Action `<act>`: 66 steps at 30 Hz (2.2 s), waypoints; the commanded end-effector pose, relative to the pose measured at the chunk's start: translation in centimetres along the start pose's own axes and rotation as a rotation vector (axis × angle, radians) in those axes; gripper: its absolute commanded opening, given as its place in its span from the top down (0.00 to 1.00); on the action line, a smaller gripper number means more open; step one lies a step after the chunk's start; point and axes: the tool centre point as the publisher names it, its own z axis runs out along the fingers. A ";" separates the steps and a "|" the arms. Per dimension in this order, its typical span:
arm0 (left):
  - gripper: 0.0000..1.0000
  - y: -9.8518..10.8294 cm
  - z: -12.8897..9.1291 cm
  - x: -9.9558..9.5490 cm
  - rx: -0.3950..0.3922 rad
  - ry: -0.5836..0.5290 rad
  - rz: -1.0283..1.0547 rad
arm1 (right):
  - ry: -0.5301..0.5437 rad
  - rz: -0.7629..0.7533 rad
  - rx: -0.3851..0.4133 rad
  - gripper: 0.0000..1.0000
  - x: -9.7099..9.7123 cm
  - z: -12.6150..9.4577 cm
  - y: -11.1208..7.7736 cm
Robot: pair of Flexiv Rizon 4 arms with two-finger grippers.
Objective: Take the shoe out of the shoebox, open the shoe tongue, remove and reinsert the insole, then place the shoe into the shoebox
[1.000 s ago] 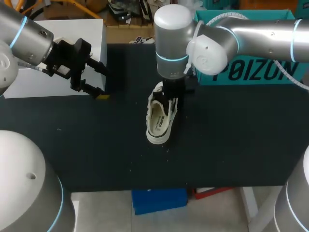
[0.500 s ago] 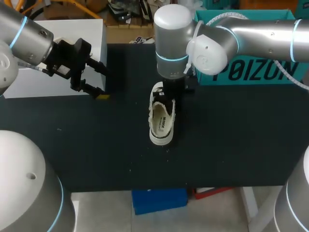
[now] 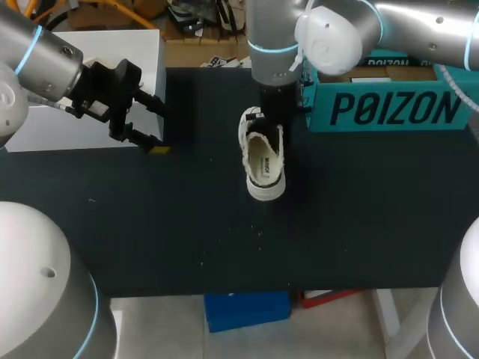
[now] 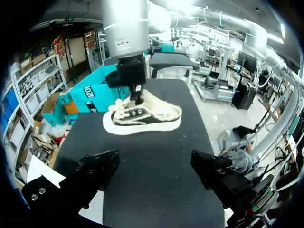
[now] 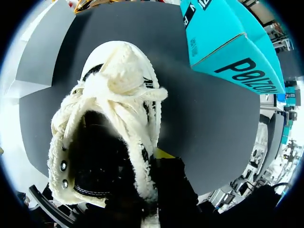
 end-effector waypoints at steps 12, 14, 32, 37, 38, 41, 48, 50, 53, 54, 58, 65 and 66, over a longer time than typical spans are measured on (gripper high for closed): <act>0.00 0.0 0.0 0.1 -0.005 0.000 -0.001 | 0.005 -0.279 -0.074 1.00 -7.2 -17.2 1.0; 0.00 0.0 0.0 0.1 -0.005 0.000 -0.001 | -0.012 -0.464 -0.092 1.00 -7.9 -17.7 1.1; 0.00 0.0 0.0 0.1 -0.005 0.000 -0.001 | -0.355 -1.418 -0.184 1.00 -13.6 -17.2 1.6; 0.00 0.0 0.0 0.1 -0.005 0.000 -0.001 | -0.355 -1.418 -0.184 1.00 -13.6 -17.2 1.6; 0.00 0.0 0.0 0.1 -0.005 0.000 -0.001 | -0.355 -1.418 -0.184 1.00 -13.6 -17.2 1.6; 0.00 0.0 0.0 0.1 -0.005 0.000 -0.001 | -0.355 -1.418 -0.184 1.00 -13.6 -17.2 1.6; 0.00 0.0 0.0 0.1 -0.005 0.000 -0.001 | -0.355 -1.418 -0.184 1.00 -13.6 -17.2 1.6; 0.00 0.0 0.0 0.1 -0.005 0.000 -0.001 | -0.355 -1.415 -0.183 1.00 -13.5 -16.9 2.0; 0.00 0.0 0.0 0.1 -0.005 0.000 -0.001 | -0.357 -1.455 -0.196 1.00 -14.3 -16.6 3.6; 0.00 0.0 0.0 0.1 -0.005 0.000 -0.001 | -0.363 -1.477 -0.207 1.00 -14.7 -16.6 4.2; 0.00 0.0 0.0 0.1 -0.005 0.000 -0.001 | -0.366 -1.550 -0.218 1.00 -17.3 -16.5 6.2; 0.00 0.0 0.0 0.1 -0.005 0.000 -0.001 | -0.366 -1.675 -0.217 1.00 -22.8 -16.5 9.7; 0.00 0.0 0.0 0.1 -0.005 0.000 -0.001 | -0.366 -1.686 -0.218 1.00 -23.6 -16.5 10.3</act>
